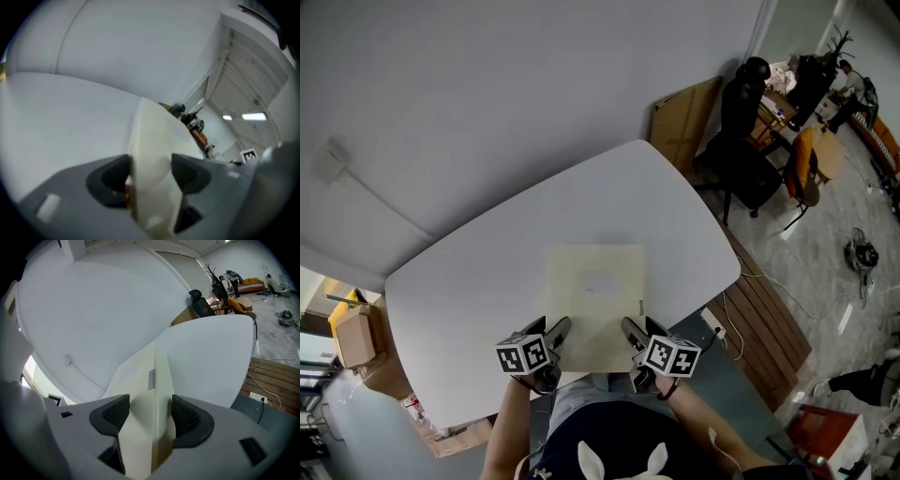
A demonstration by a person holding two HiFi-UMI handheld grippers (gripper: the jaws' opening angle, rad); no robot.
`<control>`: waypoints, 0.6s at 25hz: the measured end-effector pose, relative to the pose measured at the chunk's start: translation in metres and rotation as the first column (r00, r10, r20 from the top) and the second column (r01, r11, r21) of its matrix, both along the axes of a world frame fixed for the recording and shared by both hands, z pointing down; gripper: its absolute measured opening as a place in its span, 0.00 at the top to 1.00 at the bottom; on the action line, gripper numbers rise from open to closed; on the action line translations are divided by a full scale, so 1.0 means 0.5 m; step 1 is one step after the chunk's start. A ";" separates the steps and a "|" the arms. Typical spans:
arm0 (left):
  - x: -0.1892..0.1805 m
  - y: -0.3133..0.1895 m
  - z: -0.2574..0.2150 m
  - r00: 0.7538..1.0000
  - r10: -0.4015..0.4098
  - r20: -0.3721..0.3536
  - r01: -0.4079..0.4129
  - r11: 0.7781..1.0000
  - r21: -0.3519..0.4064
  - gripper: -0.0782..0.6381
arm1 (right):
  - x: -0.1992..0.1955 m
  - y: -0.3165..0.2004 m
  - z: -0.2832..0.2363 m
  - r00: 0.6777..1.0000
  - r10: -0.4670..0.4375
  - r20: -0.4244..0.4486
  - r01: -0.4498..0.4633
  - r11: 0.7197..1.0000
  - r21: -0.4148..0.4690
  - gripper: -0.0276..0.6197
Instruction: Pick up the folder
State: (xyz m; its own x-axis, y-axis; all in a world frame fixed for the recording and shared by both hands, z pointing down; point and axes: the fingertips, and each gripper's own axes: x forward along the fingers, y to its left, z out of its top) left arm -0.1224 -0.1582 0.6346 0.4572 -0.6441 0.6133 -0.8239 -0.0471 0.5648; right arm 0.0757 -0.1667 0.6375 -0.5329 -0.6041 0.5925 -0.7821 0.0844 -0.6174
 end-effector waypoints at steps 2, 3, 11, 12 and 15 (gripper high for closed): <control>0.001 -0.006 -0.011 1.000 0.001 0.008 -0.001 1.000 0.014 0.51 | 0.001 -0.007 -0.011 1.000 0.000 -0.002 0.000 1.000 0.018 0.54; 0.002 -0.008 -0.015 1.000 0.000 0.011 -0.001 1.000 0.021 0.51 | 0.001 -0.009 -0.015 1.000 0.000 -0.002 0.000 1.000 0.025 0.54; -0.007 -0.016 -0.045 1.000 -0.022 0.017 0.020 0.997 0.080 0.51 | -0.009 -0.020 -0.050 1.000 -0.008 0.003 0.008 0.996 0.084 0.54; -0.007 -0.016 -0.049 1.000 -0.026 0.017 0.024 0.996 0.085 0.51 | -0.010 -0.021 -0.055 1.000 -0.011 -0.001 0.011 0.996 0.091 0.54; -0.008 -0.016 -0.062 0.999 -0.036 0.016 0.034 0.994 0.103 0.51 | -0.012 -0.025 -0.071 1.000 -0.019 -0.013 0.020 0.993 0.114 0.54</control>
State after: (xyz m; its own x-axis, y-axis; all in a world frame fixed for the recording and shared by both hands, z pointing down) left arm -0.1266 -0.1663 0.6036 0.4227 -0.7195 0.5511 -0.8361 -0.0750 0.5434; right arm 0.0696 -0.1790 0.6022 -0.5385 -0.6575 0.5269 -0.7869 0.1690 -0.5934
